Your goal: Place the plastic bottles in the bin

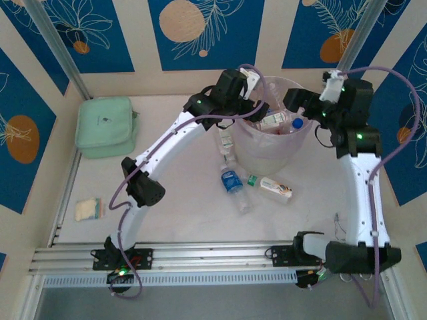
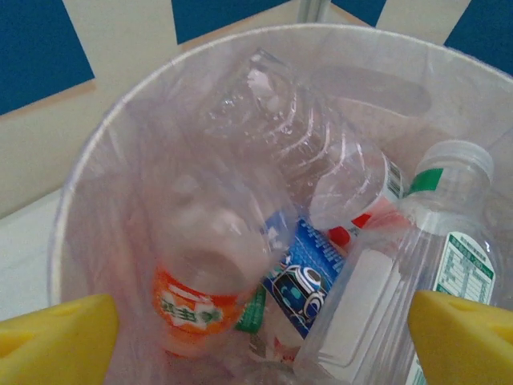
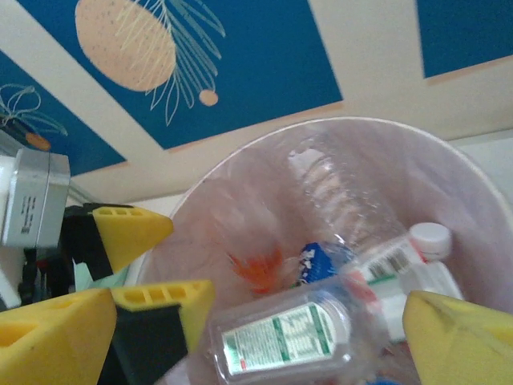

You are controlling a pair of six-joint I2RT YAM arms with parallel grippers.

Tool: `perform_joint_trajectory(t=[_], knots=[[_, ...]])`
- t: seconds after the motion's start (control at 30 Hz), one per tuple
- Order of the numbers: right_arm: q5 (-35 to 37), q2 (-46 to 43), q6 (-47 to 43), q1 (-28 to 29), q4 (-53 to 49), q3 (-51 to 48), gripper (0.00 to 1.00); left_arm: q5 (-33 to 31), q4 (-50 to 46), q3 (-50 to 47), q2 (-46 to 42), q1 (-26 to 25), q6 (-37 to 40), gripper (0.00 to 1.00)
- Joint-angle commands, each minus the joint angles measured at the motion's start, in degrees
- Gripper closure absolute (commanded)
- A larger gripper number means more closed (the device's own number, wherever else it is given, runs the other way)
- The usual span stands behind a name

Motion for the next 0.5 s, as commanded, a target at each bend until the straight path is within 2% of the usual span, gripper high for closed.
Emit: perform_joint_trajectory(t=[0.0,0.17,0.3,0.37,0.47], knots=[[-0.5,4.5,-1.7,2.2,-0.4,4.6,0.1,1.6,1.8,-4.6,-7.1,-1.2,-1.9,0.06],[0.1,13.4,-4.9,7.6,-2.2,11.5,0.25,-4.3,14.2,-28.1,-24.0,-3.7,-3.6,0.09],[0.5,18.4,-5.8,9.8,-3.7,14.7,0.39,-9.7,17.5,-44.6,-35.8,-3.4,-6.8,0.14],[0.7,18.7,-5.6,10.1,-3.1,14.3,0.41,-12.3,18.2,-52.7,-41.0,-3.3,-8.8,0.15],[0.5,16.6,-5.1,9.6,-1.6,12.7,0.41,-12.4,20.0,-62.6,-46.2,-0.9,-13.9,0.16]])
